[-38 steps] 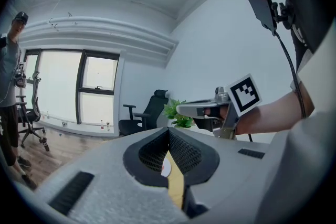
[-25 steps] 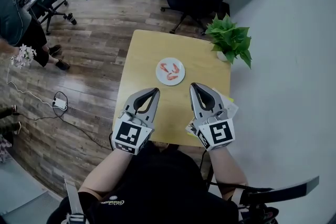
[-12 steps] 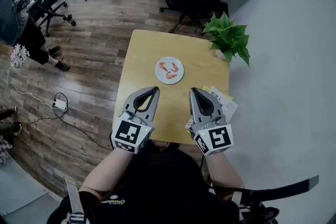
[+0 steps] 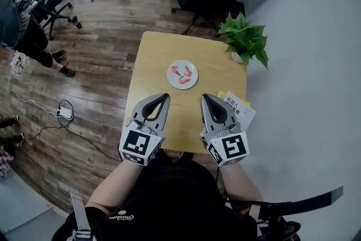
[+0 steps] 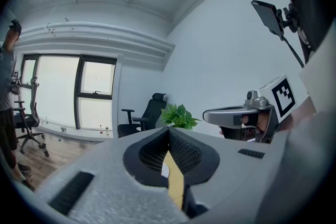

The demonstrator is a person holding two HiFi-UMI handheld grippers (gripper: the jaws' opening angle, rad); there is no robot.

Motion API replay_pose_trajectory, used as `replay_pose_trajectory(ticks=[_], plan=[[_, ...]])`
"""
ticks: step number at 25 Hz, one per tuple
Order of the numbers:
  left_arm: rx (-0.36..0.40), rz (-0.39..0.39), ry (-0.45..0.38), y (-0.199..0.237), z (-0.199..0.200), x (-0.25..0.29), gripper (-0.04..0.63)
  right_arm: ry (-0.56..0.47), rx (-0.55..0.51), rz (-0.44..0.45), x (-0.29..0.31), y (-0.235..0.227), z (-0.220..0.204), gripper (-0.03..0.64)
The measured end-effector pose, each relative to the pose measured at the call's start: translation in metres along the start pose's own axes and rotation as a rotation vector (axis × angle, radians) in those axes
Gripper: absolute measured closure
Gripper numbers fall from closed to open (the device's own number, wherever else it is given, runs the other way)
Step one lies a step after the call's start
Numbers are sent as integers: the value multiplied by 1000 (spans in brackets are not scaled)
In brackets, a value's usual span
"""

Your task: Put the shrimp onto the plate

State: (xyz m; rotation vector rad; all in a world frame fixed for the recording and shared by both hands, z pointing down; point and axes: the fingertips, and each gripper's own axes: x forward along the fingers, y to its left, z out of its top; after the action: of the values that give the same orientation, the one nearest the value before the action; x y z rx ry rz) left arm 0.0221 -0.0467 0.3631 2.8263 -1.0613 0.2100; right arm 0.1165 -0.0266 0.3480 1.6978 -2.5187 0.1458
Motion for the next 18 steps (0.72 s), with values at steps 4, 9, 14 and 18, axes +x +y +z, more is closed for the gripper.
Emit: replay_pose_trajectory(ticks=[4,9,14,18], plan=[[-18,5,8,0,-5,-5,594,5,7,-5,-2,6,-2,614],[-7,6,-1,0,-3,-6,594,13,3,4,-3,8,-5,614],[-11,8,6,-2,-6,-10,594,14,4,5,-6,12,-6,614],[-5,4,1,-3,-5,-14,594,14,6,6,-9,15,-7,614]])
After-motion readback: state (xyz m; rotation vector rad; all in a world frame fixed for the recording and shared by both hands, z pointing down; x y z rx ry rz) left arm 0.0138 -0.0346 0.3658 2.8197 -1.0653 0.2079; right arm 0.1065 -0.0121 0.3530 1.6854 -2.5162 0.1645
